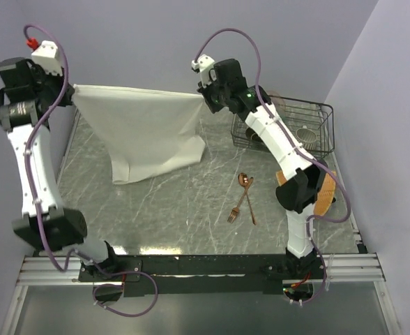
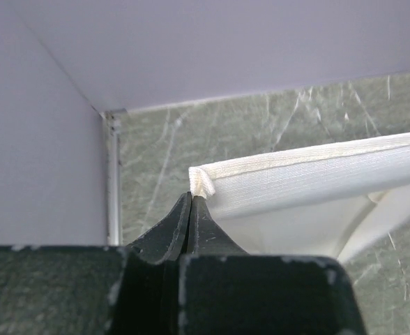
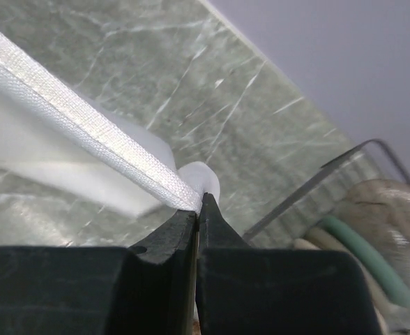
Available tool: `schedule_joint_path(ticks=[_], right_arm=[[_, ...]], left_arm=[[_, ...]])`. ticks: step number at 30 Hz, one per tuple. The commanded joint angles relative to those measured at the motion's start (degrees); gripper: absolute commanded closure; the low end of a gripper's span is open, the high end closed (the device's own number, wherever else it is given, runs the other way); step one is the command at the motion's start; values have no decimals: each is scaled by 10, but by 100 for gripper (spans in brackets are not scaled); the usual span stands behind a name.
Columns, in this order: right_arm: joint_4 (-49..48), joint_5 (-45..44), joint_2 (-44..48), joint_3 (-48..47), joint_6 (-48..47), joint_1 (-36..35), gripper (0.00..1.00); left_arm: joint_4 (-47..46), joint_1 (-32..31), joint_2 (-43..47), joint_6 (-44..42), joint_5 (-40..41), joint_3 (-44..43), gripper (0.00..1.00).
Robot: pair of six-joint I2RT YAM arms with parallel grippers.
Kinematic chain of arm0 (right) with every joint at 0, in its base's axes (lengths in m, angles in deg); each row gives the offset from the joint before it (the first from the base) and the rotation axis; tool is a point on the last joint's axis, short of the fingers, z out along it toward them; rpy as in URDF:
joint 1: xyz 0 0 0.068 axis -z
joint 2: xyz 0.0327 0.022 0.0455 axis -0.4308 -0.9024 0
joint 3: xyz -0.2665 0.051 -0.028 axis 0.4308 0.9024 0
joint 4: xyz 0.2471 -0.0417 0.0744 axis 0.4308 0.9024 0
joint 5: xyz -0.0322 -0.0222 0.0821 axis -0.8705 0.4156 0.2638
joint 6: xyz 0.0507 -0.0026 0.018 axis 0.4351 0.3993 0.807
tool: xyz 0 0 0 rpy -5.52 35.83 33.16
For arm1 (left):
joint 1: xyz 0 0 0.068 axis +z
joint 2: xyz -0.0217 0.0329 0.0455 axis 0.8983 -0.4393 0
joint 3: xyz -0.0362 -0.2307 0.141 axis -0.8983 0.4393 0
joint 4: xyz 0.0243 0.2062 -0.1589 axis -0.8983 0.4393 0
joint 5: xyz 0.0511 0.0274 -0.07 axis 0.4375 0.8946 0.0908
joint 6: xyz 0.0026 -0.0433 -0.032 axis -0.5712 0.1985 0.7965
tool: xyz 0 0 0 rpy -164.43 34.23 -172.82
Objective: Fold the napkin into a case and place the utensils inside
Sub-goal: Flatten out the crumpled napkin at the center of the board.
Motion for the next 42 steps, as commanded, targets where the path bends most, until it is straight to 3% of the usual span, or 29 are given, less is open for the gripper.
schedule_joint_path(ticks=[1, 6, 11, 15, 20, 27, 32, 36, 40, 41, 42], right_arm=[[-109, -112, 114, 16, -78, -13, 100], [-189, -172, 197, 64, -164, -57, 100], [-254, -238, 295, 197, -249, -130, 100], [-296, -278, 385, 291, -290, -188, 100], [-281, -319, 423, 300, -310, -257, 100], [-251, -320, 358, 242, -310, -267, 100], [-280, -290, 300, 264, -290, -196, 100], [-214, -248, 161, 154, -247, -137, 100], [-208, -217, 39, 79, -245, -111, 100], [-214, -217, 13, 65, -252, -109, 99], [-221, -221, -38, 28, -259, -109, 80]], left_arm=[[-82, 22, 124, -9, 32, 52, 99], [-119, 22, 227, 41, 61, 93, 99], [-151, 22, 317, 79, 96, 145, 99], [-139, 22, 371, 98, 134, 143, 99], [-127, 21, 394, 100, 159, 111, 99], [-104, 21, 341, 66, 167, 71, 99], [-134, 22, 296, 26, 185, 125, 99], [-192, 22, 223, 18, 162, 188, 99], [-285, 20, 128, 32, 140, 219, 99], [-294, 20, 100, 43, 135, 215, 99], [-300, 19, 35, 44, 125, 192, 99]])
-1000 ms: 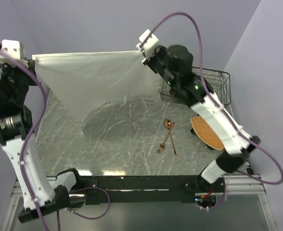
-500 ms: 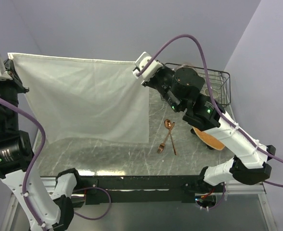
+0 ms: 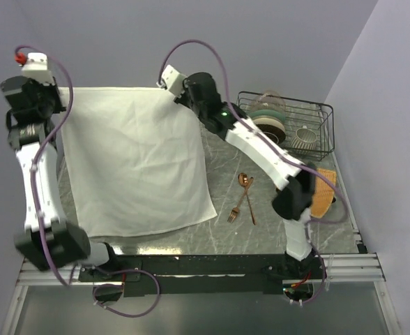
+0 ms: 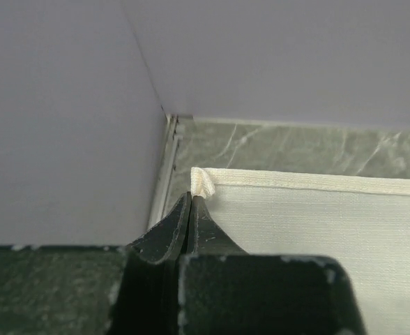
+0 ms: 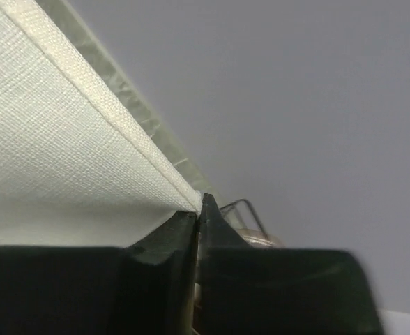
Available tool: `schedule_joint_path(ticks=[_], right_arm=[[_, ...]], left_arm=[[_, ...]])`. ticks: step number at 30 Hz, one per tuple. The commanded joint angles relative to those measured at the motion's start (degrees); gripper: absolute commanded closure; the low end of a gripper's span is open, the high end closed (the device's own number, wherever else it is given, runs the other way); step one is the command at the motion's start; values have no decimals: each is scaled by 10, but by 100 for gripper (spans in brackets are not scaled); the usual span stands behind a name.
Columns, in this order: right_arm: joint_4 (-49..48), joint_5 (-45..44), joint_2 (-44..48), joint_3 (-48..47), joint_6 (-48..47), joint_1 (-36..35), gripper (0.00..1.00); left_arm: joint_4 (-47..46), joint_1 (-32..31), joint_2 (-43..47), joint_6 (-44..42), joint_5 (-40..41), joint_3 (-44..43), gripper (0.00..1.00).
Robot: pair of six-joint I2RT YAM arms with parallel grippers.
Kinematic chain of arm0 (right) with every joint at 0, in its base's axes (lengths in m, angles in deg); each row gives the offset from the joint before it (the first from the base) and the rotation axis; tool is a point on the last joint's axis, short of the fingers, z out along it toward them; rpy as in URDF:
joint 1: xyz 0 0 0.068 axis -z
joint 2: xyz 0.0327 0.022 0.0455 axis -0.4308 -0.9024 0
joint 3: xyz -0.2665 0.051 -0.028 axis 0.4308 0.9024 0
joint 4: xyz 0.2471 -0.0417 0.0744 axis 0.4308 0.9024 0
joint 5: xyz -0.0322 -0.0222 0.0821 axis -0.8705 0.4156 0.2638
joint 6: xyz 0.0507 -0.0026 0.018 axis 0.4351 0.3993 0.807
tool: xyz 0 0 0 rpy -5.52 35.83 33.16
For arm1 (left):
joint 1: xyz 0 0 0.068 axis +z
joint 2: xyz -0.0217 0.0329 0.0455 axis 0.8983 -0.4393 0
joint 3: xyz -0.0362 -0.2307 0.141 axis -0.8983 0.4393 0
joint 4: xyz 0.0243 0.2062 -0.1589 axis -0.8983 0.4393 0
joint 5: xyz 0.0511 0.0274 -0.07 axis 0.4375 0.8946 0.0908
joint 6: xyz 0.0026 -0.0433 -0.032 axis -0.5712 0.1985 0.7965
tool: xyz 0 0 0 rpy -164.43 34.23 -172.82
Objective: Fold the napkin into a case and place the utensils inside
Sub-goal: Flatten out the crumpled napkin at the center of the board, then rotate the flattened napkin at the center of the board.
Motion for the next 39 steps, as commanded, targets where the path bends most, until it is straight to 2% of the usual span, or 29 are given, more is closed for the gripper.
schedule_joint_path(ticks=[1, 2, 3, 4, 6, 7, 8, 9, 11, 12, 14, 19, 22, 23, 27, 28, 29, 32, 39], right_arm=[[9, -3, -123, -110, -1, 14, 61], [15, -17, -151, -142, -2, 14, 43], [32, -23, -198, -199, -4, 15, 21], [36, -30, -213, -216, -4, 20, 13], [25, -43, -216, -197, -6, 27, 2], [20, -42, -205, -177, -4, 38, 1], [18, -38, -195, -156, 6, 42, 0], [25, -23, -170, -117, 13, 49, 0], [54, 3, -150, -94, 47, 62, 0], [90, 32, -138, -79, 60, 66, 0], [143, 82, -128, -71, 88, 72, 1], [269, 229, -109, -39, 125, 74, 4], [326, 284, -126, -54, 144, 73, 10], [349, 315, -139, -59, 144, 74, 15], [379, 360, -170, -82, 157, 73, 26], [382, 364, -175, -82, 161, 74, 29], [384, 369, -183, -82, 163, 74, 35], [391, 376, -194, -75, 176, 73, 42], [372, 420, -180, 13, 210, 72, 45]], left_arm=[[-87, -1, -144, 10, -27, -34, 99], [-86, -3, -178, 15, -38, -52, 96], [-73, -3, -247, 14, -50, -99, 88], [-58, -6, -281, 15, -40, -129, 72], [6, -5, -365, 28, -31, -190, 59], [26, -6, -386, 28, -18, -246, 45], [50, -5, -400, 22, -9, -269, 43], [72, -5, -409, 18, -7, -287, 35], [76, -5, -392, 7, -25, -269, 31], [81, -5, -361, 1, -38, -233, 30], [100, -5, -329, -26, -77, -194, 30], [234, -5, -233, -87, -129, -56, 28], [288, -5, -178, -118, -142, 38, 29], [297, -5, -165, -130, -146, 61, 30], [332, -5, -102, -140, -154, 175, 34], [334, -5, -95, -142, -144, 191, 34], [338, -5, -87, -145, -140, 206, 34], [335, -6, -78, -153, -110, 264, 37], [309, -5, -75, -166, -66, 329, 39]])
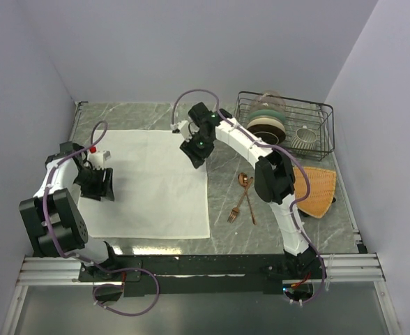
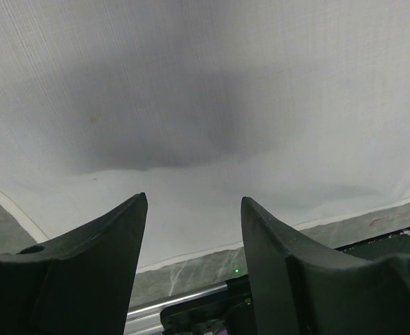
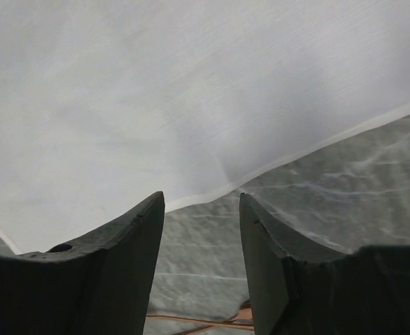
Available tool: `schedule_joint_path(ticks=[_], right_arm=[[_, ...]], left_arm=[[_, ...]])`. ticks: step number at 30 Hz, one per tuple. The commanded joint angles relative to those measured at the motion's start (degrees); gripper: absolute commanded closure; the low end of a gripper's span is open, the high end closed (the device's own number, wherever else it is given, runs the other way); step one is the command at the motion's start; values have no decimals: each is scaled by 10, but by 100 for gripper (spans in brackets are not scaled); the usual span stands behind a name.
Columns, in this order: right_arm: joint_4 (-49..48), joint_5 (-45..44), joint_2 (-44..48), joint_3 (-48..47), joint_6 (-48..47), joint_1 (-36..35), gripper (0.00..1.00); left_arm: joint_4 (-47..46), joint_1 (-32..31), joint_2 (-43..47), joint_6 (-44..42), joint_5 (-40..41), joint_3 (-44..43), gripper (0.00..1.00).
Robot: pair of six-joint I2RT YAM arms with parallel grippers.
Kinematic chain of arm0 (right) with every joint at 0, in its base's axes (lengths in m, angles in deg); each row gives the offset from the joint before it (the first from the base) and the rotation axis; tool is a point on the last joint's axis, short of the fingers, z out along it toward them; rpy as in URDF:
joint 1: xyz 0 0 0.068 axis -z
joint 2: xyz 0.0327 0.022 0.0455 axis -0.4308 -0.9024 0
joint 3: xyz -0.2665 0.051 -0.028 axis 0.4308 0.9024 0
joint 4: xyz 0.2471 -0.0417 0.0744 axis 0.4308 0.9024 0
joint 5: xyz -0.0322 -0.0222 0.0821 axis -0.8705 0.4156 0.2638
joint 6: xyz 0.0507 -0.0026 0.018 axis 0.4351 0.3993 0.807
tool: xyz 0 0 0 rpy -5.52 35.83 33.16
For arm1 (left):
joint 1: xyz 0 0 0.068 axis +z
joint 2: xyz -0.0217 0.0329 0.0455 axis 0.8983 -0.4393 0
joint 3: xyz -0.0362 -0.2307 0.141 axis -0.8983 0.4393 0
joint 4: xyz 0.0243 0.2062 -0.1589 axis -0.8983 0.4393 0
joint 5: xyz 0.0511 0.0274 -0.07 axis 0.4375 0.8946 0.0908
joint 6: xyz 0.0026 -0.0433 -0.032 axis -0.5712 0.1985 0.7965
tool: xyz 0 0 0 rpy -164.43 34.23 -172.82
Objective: Fold the napkin into a case and place the utensils inside
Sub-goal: Rotate the flattened napkin at the center of the board.
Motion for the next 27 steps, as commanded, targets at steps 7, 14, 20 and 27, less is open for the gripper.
schedule_joint_path(ticks=[7, 14, 20, 27], right_arm=[[-30, 47, 9, 58, 60, -12, 50], [-72, -23, -24, 64, 42, -32, 57], [-76, -78, -38, 92, 26, -32, 65], [-56, -51, -12, 145, 27, -43, 73]], left_arm=[[-18, -1, 11, -26, 55, 12, 39], [-55, -1, -50, -4, 100, 3, 39], [-75, -1, -110, 11, 138, -41, 41], [-62, -5, -210, 20, 138, -159, 45]])
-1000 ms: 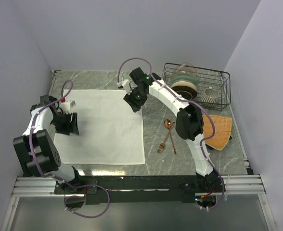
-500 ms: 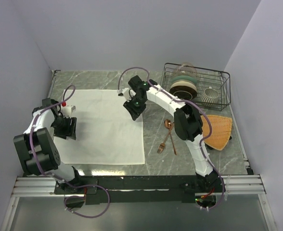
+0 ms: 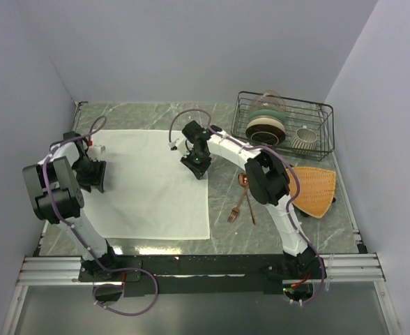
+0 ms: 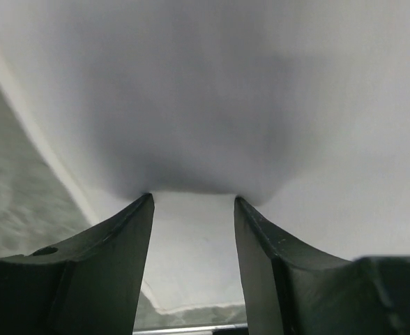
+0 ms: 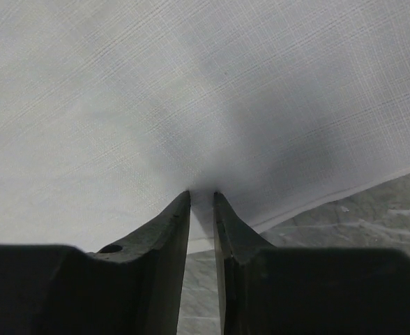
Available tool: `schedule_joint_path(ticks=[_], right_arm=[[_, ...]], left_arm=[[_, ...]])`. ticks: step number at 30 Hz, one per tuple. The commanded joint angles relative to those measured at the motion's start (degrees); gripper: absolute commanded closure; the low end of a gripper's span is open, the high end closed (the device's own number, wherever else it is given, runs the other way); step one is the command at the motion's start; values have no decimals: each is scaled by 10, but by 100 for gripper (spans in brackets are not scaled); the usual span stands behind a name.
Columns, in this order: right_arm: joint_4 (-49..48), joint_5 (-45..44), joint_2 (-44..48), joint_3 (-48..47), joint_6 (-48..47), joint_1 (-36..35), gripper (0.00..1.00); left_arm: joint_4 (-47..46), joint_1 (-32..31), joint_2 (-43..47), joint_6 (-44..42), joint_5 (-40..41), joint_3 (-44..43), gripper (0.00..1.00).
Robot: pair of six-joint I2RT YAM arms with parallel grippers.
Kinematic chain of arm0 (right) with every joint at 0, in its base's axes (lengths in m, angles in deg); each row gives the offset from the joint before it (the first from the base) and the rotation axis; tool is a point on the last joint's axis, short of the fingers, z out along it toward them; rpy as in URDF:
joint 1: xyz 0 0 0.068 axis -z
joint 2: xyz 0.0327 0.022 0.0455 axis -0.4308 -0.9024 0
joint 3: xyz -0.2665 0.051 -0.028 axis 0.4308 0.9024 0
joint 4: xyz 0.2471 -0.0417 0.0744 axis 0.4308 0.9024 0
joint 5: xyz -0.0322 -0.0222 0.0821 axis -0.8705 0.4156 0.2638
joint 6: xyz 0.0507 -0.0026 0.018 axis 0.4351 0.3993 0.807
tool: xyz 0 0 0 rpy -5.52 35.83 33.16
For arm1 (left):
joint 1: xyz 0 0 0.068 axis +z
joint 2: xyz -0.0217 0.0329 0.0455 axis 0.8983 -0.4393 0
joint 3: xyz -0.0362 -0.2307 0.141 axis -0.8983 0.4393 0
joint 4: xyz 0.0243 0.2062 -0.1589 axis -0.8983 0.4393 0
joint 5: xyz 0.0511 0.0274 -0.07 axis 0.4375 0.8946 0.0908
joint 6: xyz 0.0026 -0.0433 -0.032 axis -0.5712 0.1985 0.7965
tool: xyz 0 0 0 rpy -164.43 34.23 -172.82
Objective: Fold the napkin into a case and place the utensils inside
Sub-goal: Rotate the flattened napkin at the center of the board.
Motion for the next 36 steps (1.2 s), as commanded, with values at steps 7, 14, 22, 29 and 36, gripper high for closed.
schedule_joint_path(ticks=[7, 14, 22, 29, 36], right_arm=[[63, 126, 61, 65, 8, -67, 72], [90, 141, 66, -15, 37, -17, 67], [53, 48, 41, -88, 53, 36, 59], [4, -65, -4, -126, 29, 34, 59], [-21, -119, -40, -111, 4, 31, 68]], left_arm=[[3, -25, -128, 24, 1, -208, 43], [11, -25, -92, 22, -44, -243, 37], [40, -21, -33, 0, -83, -198, 34], [55, -20, 74, -22, -27, -27, 38], [31, -21, 78, -12, 30, 43, 61]])
